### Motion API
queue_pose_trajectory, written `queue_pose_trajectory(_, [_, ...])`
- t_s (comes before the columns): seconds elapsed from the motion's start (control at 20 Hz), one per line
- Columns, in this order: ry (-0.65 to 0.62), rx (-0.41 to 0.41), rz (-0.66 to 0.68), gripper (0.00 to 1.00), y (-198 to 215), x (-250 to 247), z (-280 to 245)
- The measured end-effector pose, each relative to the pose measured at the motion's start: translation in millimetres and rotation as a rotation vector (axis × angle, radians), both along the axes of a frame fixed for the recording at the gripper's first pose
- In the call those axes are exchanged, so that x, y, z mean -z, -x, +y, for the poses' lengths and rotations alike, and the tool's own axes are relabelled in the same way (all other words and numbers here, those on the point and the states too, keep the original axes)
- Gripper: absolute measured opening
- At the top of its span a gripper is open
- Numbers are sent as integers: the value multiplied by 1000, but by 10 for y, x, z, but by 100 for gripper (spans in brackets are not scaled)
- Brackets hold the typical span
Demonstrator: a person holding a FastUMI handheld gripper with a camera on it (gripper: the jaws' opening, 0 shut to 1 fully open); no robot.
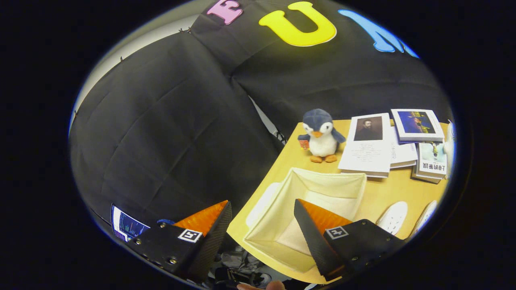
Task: Open the storage box then place both shoes into the box .Put the left shoe in first, then the right shoe, with the right side of both shoes facing outward in a uniform manner.
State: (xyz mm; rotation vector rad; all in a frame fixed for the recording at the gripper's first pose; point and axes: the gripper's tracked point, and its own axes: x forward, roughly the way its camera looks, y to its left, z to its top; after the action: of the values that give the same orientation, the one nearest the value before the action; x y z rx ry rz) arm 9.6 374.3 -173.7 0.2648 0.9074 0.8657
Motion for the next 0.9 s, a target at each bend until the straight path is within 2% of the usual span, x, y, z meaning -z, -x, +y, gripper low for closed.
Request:
queue_pose_trajectory(0.25, [50, 106, 4, 96, -128, 186, -644])
queue_pose_trajectory(0.45, [160, 204, -12, 95, -194, 406, -1346])
queue_pose_trajectory(0.6, [195, 267, 9, 96, -207, 543, -1713])
queue_pose_trajectory(0.9, [288, 337, 52, 96, -126, 940, -2249])
